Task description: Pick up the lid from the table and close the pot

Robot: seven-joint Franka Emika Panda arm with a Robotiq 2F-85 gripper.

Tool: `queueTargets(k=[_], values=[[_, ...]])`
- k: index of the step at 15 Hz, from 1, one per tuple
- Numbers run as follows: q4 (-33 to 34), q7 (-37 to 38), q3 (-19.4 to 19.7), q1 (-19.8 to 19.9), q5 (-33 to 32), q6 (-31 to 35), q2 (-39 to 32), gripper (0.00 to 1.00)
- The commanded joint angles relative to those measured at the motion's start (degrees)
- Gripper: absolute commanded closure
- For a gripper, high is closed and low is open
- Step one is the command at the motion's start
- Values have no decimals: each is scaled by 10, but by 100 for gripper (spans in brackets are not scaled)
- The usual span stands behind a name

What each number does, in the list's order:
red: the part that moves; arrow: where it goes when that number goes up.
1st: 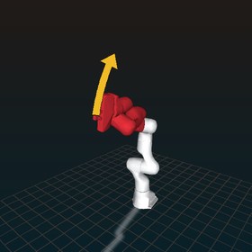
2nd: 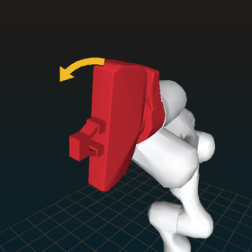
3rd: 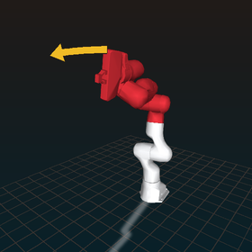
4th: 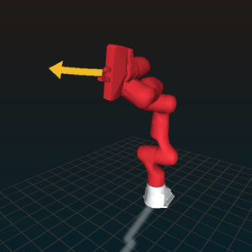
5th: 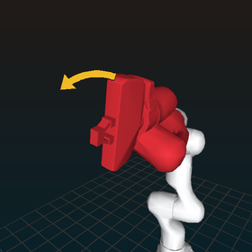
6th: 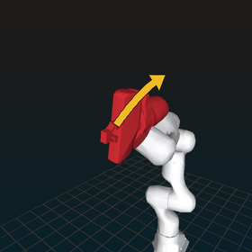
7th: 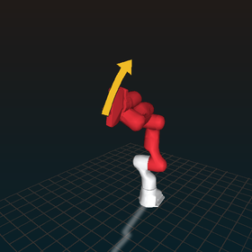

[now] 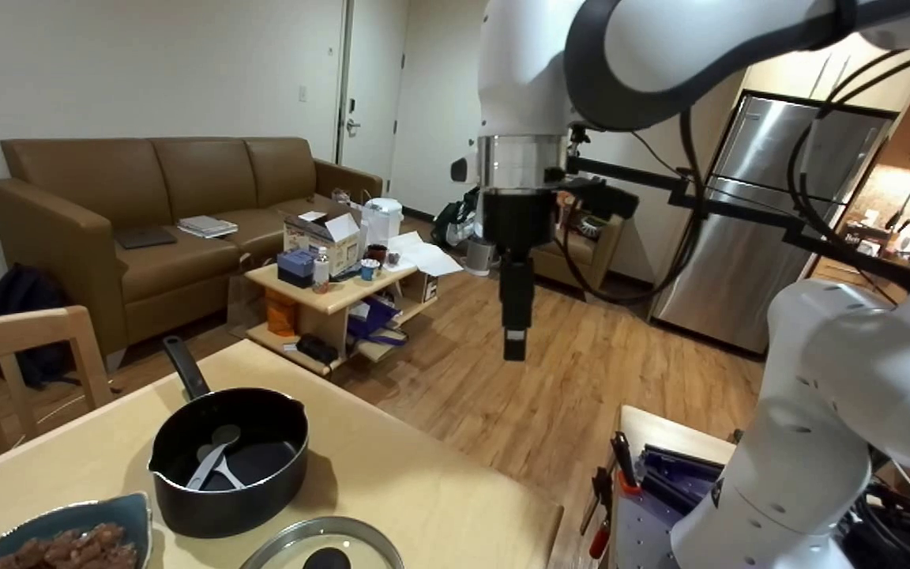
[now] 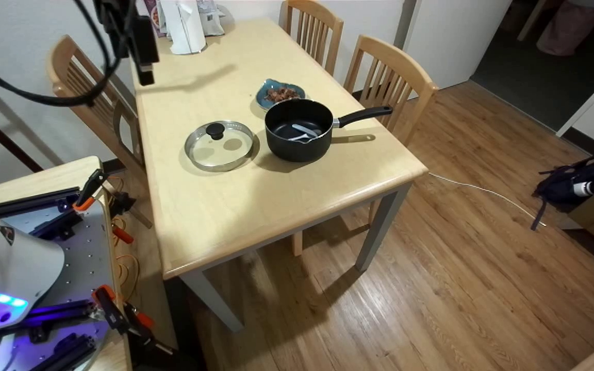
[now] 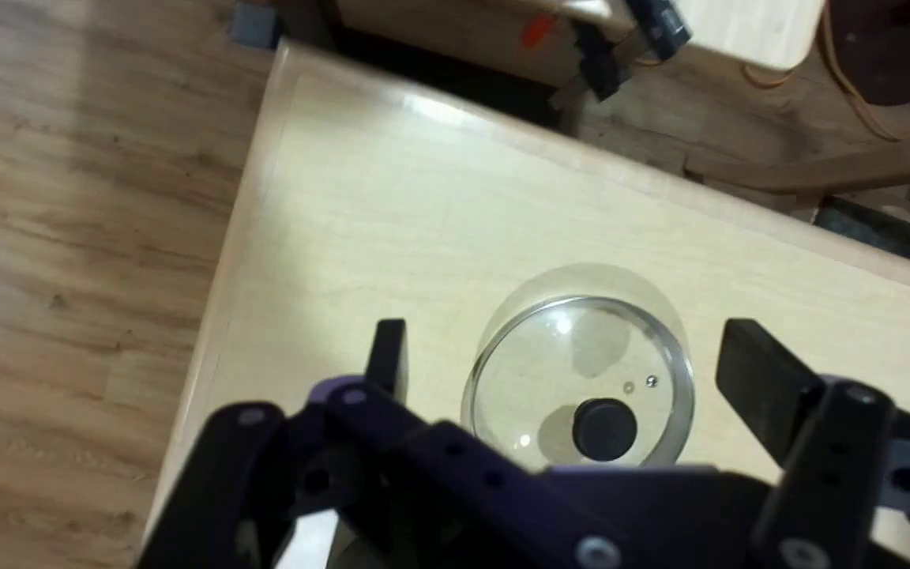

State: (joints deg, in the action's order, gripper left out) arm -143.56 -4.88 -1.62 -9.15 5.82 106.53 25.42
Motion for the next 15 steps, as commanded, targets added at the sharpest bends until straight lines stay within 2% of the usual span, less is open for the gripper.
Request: queueTargets(k=[1, 4, 5, 6, 7, 8, 10, 13, 15], values=[[86, -90, -6, 2, -44, 75, -145, 0], [153, -160, -18, -10, -24, 150, -254, 0], [182, -186, -23, -10, -19, 162, -291, 0], [215, -217, -30, -11, 11, 166, -329, 0], [237, -224, -36, -1, 11, 170, -341, 0], [177, -180, -41, 3, -9, 168, -290, 0], [223, -194, -47, 5, -8, 171, -335, 0], [244, -129, -44, -5, -64, 171, -362, 0], [265, -121, -56, -8, -55, 173, -397, 0]])
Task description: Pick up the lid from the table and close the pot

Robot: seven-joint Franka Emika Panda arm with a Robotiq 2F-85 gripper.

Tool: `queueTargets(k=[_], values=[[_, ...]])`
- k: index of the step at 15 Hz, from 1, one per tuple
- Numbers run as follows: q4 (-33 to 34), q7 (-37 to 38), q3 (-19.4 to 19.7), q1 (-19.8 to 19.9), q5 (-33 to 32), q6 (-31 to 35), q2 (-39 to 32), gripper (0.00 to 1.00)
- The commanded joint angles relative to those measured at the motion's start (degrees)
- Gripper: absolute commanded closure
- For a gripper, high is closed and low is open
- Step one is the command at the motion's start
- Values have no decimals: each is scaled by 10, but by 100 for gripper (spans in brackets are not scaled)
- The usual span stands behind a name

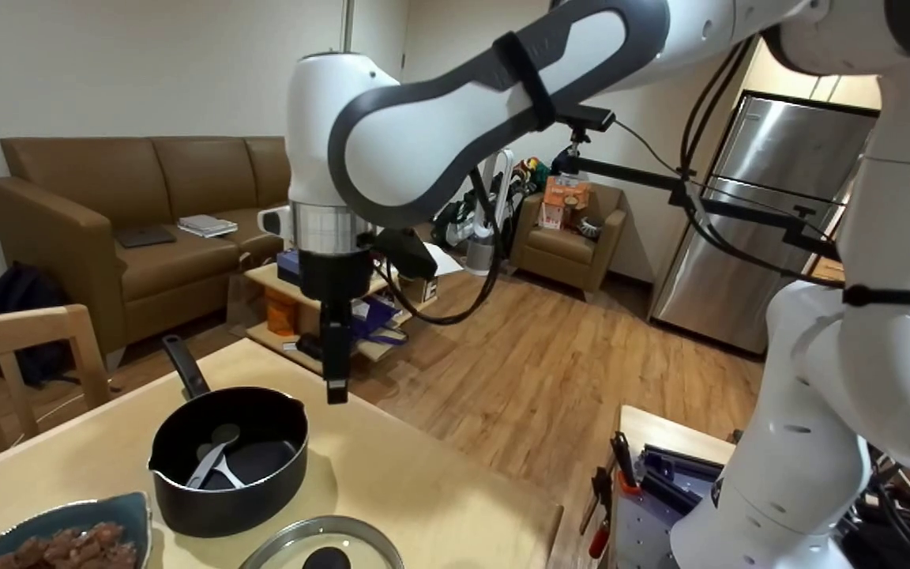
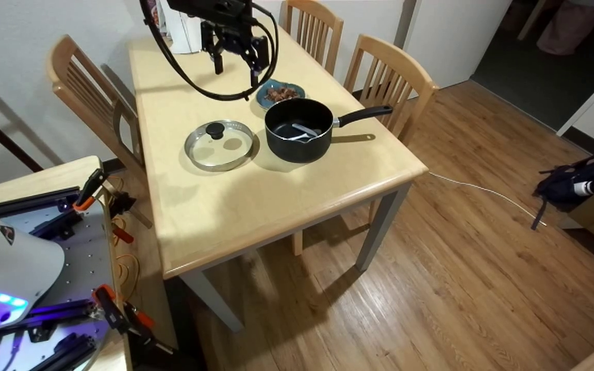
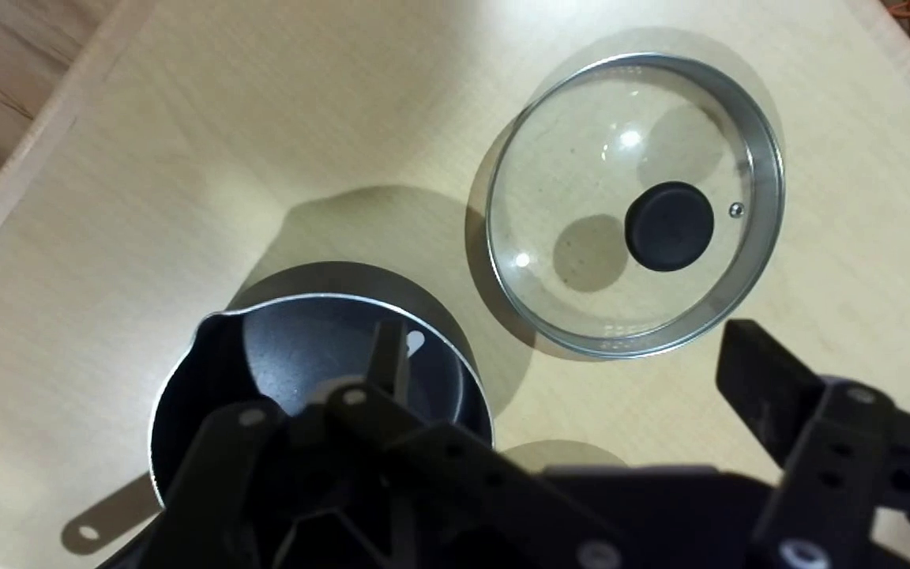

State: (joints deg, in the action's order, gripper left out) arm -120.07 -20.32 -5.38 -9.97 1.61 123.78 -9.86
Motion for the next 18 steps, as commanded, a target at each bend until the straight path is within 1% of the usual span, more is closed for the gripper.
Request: queueTargets(k=[1, 2, 4, 8, 10, 12, 13, 16, 17, 18], values=[[41, 44, -25, -4, -9, 2, -64, 0], [49, 40, -33, -4, -3, 3, -76, 0], [72, 60, -43, -12, -10, -2, -107, 0], [85, 103, -53, -23, 0, 2, -142, 0], [87, 138, -51, -30, 0, -2, -155, 0], [91, 186, -40, -44, -23, -27, -164, 0], [76, 146, -52, -29, -5, -6, -153, 0], [76, 150, -52, -31, -6, -5, -157, 0], [77, 155, -43, -39, -38, -21, -149, 0], [79, 151, -41, -43, -56, -31, -151, 0]])
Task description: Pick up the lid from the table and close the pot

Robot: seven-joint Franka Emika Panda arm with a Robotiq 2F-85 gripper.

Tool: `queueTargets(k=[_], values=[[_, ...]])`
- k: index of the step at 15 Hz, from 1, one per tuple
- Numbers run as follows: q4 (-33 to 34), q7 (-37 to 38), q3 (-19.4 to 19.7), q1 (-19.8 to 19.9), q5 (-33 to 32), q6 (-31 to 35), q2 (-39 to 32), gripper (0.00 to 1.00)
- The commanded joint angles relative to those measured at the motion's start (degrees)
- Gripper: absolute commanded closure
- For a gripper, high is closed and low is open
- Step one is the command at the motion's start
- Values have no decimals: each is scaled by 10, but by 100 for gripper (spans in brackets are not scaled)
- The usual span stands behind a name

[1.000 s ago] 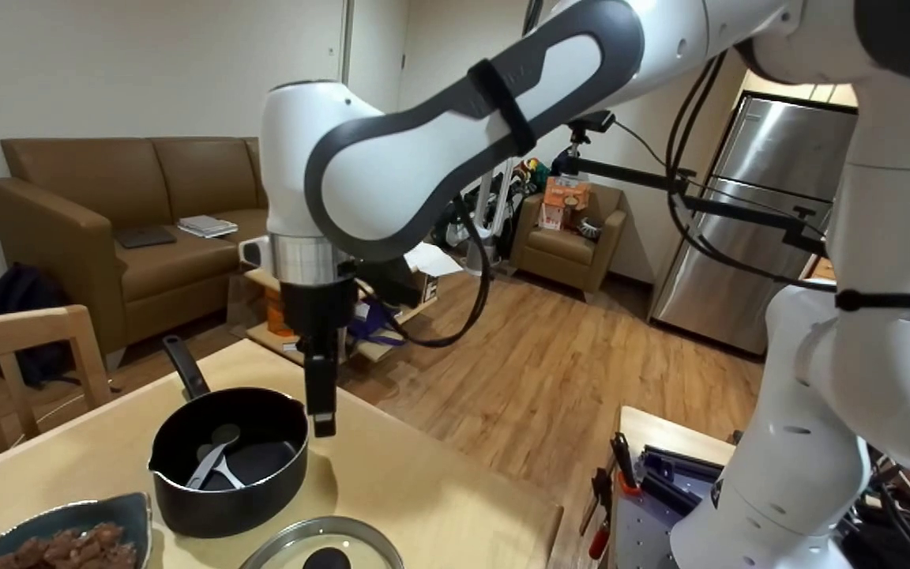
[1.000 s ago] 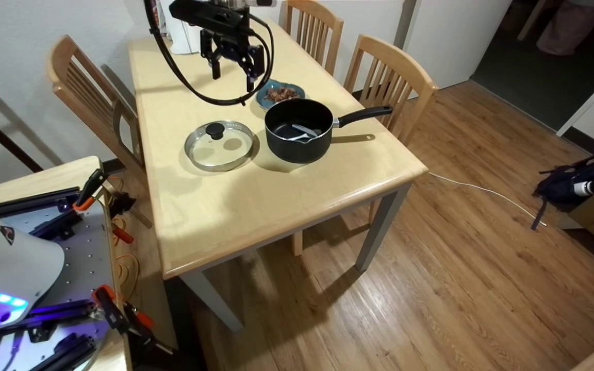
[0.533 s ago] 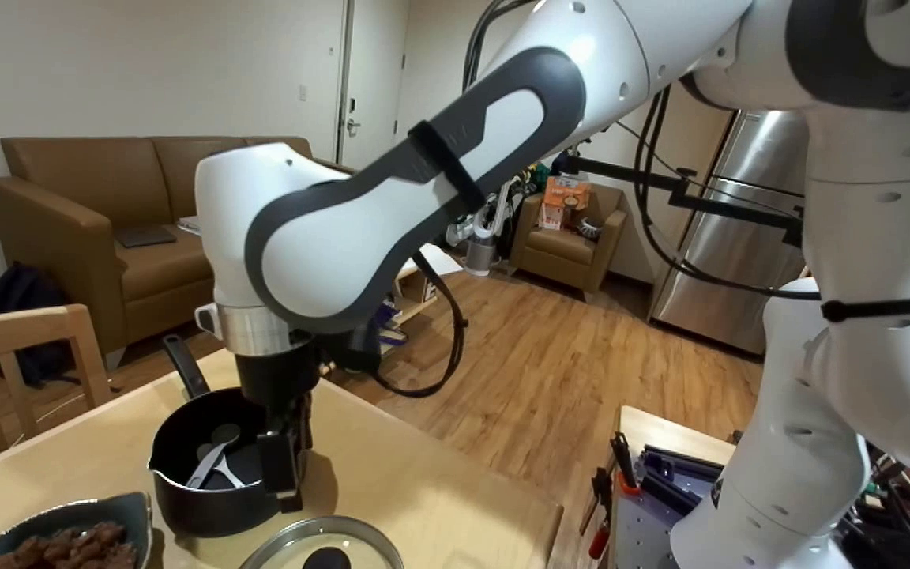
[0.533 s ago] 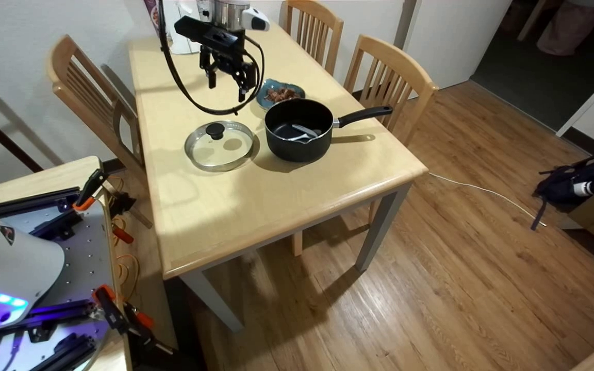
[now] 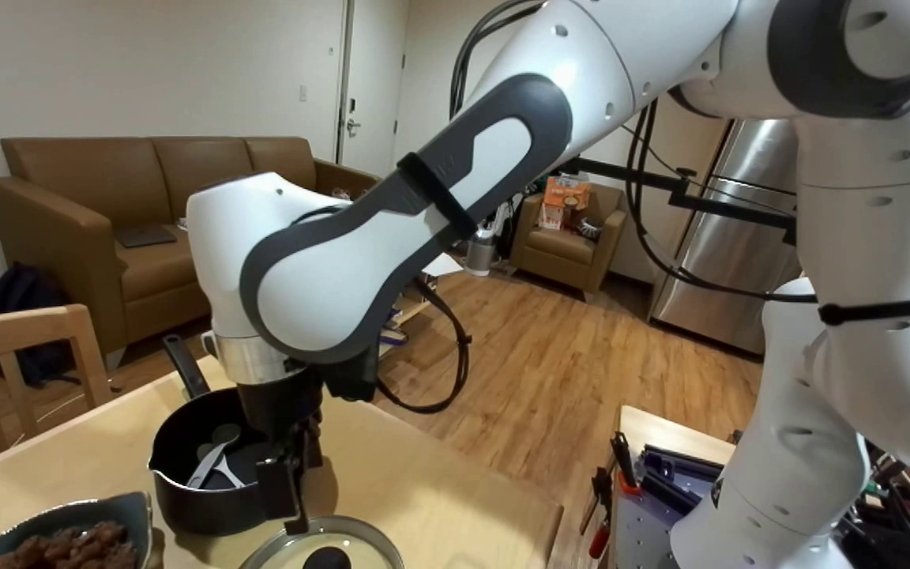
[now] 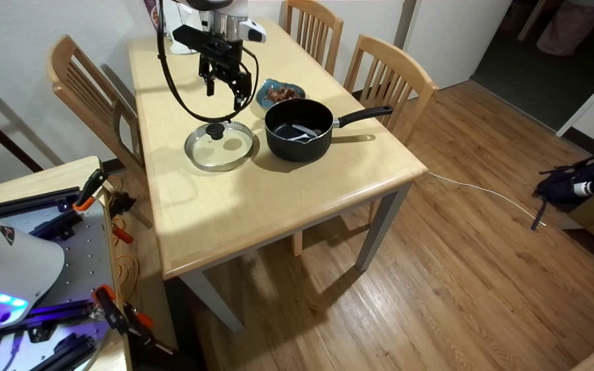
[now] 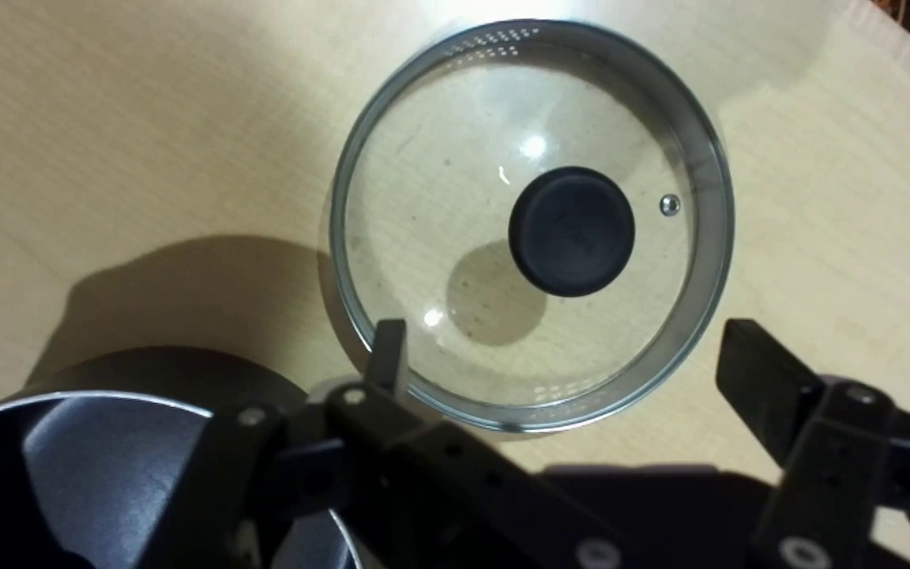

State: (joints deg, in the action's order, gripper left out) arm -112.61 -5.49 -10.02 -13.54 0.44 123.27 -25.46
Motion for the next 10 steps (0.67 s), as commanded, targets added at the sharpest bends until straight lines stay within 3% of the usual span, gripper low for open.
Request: queueTargets(k=[1, 6, 10], values=[[4, 5, 7, -7, -54, -23, 1, 0], [-4, -46, -16, 2, -43, 27, -19, 0], [-3, -36, -33, -3, -30, 68, -47, 0]])
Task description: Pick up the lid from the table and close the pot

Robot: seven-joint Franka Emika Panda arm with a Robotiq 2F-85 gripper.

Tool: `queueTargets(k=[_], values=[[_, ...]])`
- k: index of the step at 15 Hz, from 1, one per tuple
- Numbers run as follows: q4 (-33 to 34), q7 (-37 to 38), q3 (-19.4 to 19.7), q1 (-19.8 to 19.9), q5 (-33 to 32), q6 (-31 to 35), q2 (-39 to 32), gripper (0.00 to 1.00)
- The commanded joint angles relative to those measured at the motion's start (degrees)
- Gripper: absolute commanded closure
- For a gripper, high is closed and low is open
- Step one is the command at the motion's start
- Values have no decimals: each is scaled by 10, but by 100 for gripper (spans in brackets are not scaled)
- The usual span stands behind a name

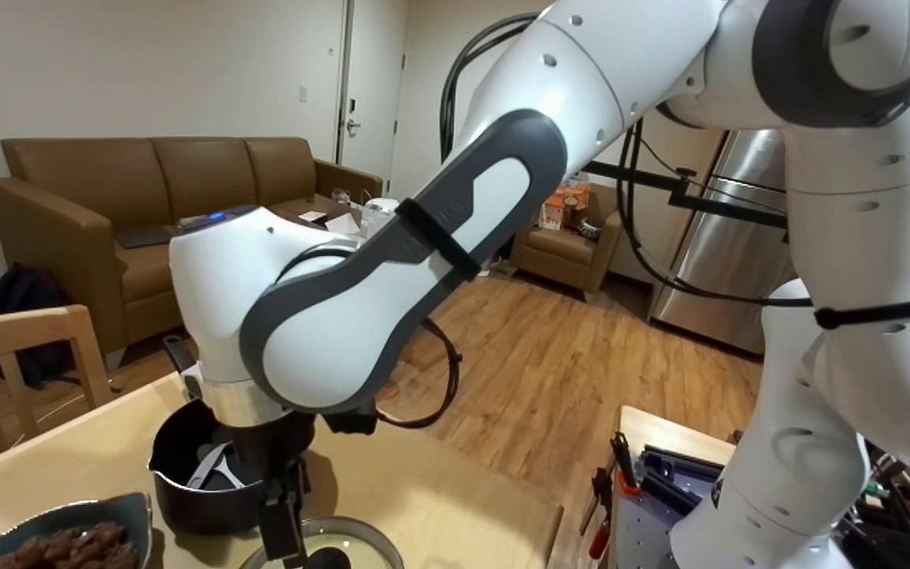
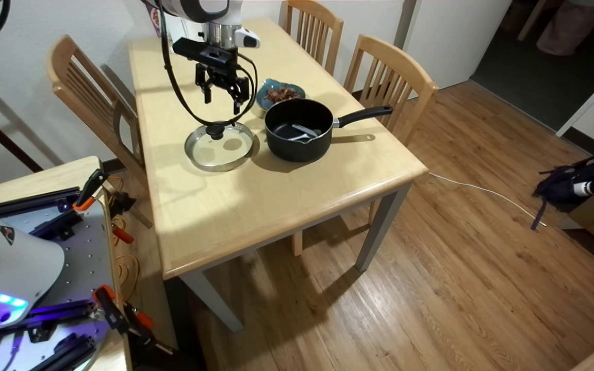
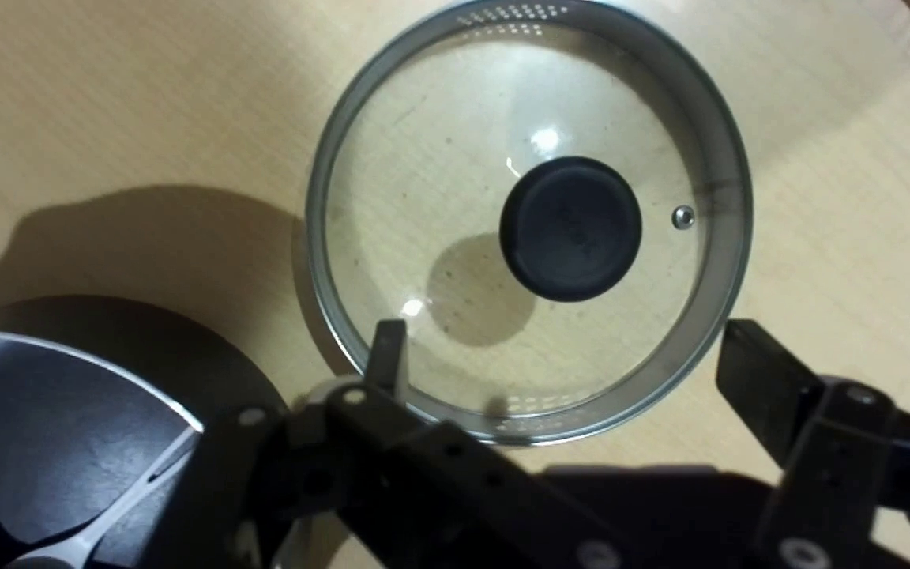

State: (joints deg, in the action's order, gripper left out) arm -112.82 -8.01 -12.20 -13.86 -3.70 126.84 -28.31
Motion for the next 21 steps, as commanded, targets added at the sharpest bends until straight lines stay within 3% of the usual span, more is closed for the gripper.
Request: queueTargets(k=[1, 8, 14, 15, 21], values=[[-5, -9, -15, -1, 12, 41, -24, 0], [-13, 20, -26, -11, 36, 20, -59, 0], [-49, 90, -13, -24, 40, 23, -28, 0], [-18, 65, -16, -22, 32, 17, -55, 0], [-20, 79, -13, -33, 25, -14, -36, 0]])
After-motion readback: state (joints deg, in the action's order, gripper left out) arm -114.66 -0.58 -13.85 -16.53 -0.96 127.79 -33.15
